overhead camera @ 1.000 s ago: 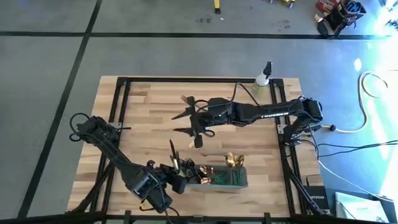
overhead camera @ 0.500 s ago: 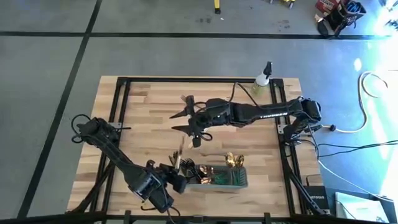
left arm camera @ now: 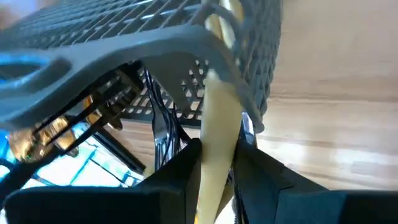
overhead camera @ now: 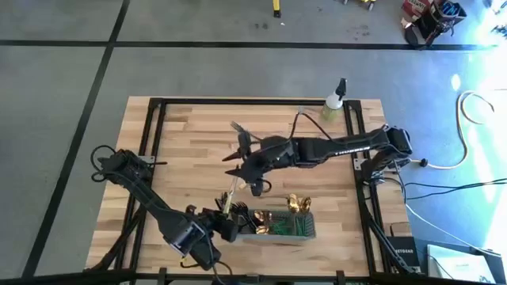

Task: Sort silverware
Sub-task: Put the top yellow knife into the gray cutlery rack

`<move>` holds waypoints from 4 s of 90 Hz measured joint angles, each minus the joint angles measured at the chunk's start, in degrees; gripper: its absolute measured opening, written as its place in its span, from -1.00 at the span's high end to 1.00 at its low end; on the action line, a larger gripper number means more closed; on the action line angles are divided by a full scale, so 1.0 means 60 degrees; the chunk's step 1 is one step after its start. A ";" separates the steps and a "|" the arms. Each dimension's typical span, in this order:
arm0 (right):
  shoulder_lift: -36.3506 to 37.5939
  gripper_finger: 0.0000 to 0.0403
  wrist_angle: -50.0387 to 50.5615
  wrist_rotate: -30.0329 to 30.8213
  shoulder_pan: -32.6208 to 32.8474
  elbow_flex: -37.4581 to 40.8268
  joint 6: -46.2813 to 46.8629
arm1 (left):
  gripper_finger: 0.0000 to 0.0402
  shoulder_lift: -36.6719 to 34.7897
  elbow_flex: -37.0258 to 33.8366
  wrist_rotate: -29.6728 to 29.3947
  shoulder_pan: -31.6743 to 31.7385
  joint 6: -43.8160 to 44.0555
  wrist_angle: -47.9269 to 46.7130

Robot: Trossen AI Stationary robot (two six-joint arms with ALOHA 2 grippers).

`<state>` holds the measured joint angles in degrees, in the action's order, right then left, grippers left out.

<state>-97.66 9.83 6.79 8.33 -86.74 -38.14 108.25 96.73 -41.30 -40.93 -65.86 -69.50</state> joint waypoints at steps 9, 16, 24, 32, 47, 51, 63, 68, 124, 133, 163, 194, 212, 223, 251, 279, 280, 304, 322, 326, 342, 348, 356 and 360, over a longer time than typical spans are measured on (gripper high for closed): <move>0.0383 0.18 0.1346 0.1208 0.0155 0.0007 -0.0489 | 0.60 0.0000 0.0000 -0.0004 0.0000 0.0746 0.0012; 0.0803 0.18 0.2233 0.0963 0.0022 0.0007 -0.0454 | 0.60 0.0000 0.0000 -0.0005 0.0000 0.0959 0.0020; 0.1159 0.18 0.2904 -0.0623 -0.0547 0.0007 -0.0167 | 0.60 0.0000 0.0000 -0.0007 0.0000 0.0913 0.0043; 0.1258 0.18 0.3489 -0.2561 -0.1502 0.0007 0.0342 | 0.60 0.0004 0.0000 -0.0004 0.0000 0.0913 0.0051; 0.0576 0.18 0.2930 -0.8145 -0.3437 0.0012 0.3016 | 0.60 0.0004 0.0000 -0.0007 0.0000 0.0895 0.0265; 0.0366 0.18 0.2309 -0.9530 -0.3635 0.0015 0.3811 | 0.60 0.0004 0.0000 -0.0007 0.0000 0.0888 0.0260; -0.0067 0.18 0.1114 -1.0725 -0.3639 0.0015 0.5571 | 0.60 0.0004 0.0000 -0.0004 0.0011 0.0877 0.0243; -0.0258 0.18 0.1338 -1.1421 -0.3503 0.0099 0.5447 | 0.60 0.0004 0.0000 -0.0004 0.0014 0.0884 0.0245; -0.0333 0.18 -0.1377 -0.8686 -0.4116 0.2819 0.5656 | 0.60 0.0004 0.0000 -0.0004 0.0018 0.0877 0.0271; -0.0330 0.18 -0.1756 -0.7721 -0.4017 0.3127 0.5594 | 0.60 0.0004 0.0000 -0.0007 0.0018 0.0882 0.0272; -0.0551 0.18 -0.4311 -1.0205 -0.3903 0.3880 0.7235 | 0.60 0.0004 0.0000 -0.0005 0.0007 0.0885 0.0281; -0.2274 0.18 -0.7898 -1.0748 -0.3853 0.3708 0.9532 | 0.60 0.0005 0.0000 -0.0007 -0.0007 0.0877 0.0435; -0.2490 0.18 -0.8736 -1.1239 -0.3427 0.3529 0.9524 | 0.60 0.0007 0.0000 -0.0007 0.0000 0.0884 0.0442; -0.2483 0.18 -0.8691 -1.1403 -0.3271 0.3434 0.9419 | 0.60 0.0008 0.0000 -0.0011 0.0000 0.0876 0.0438; -0.2483 0.57 -0.8651 -1.1381 -0.3189 0.3392 0.9394 | 0.60 0.0011 0.0000 -0.0080 0.0000 0.0873 0.0436; -0.2483 0.97 -0.8718 -1.1472 -0.3049 0.3392 0.9385 | 0.60 0.0011 -0.0004 -0.0253 0.0007 0.0870 0.0440; -0.2483 0.97 -0.8718 -1.1472 -0.3046 0.3392 0.9385 | 0.60 0.0011 -0.0004 -0.0262 0.0007 0.0870 0.0442; -0.2483 0.99 -0.8921 -1.1516 -0.2951 0.3311 0.9666 | 0.60 0.0011 -0.0004 -0.0771 0.0007 0.0873 0.0456; -0.2483 1.00 -0.8776 -1.1688 -0.2661 0.2664 0.9836 | 0.60 0.0011 0.0074 -0.1635 -0.0097 0.1018 0.0834; -0.2483 1.00 -0.8578 -1.1734 -0.2593 0.2466 0.9817 | 0.60 0.0009 0.0152 -0.1665 -0.0125 0.1169 0.0851; -0.2483 1.00 -0.7259 -1.1815 -0.2275 0.1711 0.9247 | 0.60 -0.0004 0.0527 -0.1993 -0.0298 0.1701 0.0930; -0.2483 1.00 -0.6523 -1.1814 -0.2128 0.1425 0.8805 | 0.60 -0.0007 0.0567 -0.2290 -0.0358 0.1751 0.0912; -0.2479 1.00 -0.5236 -1.1579 -0.1925 0.1073 0.7998 | 0.60 -0.0037 0.0568 -0.2880 -0.0465 0.2038 0.0859; -0.2479 1.00 -0.4594 -1.1276 -0.1788 0.0926 0.7559 | 0.60 -0.0068 0.0568 -0.3198 -0.0506 0.2388 0.0844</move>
<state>-112.53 -17.73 -60.87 -2.40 -81.18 7.21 107.84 100.14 -60.49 -43.97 -51.53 -64.44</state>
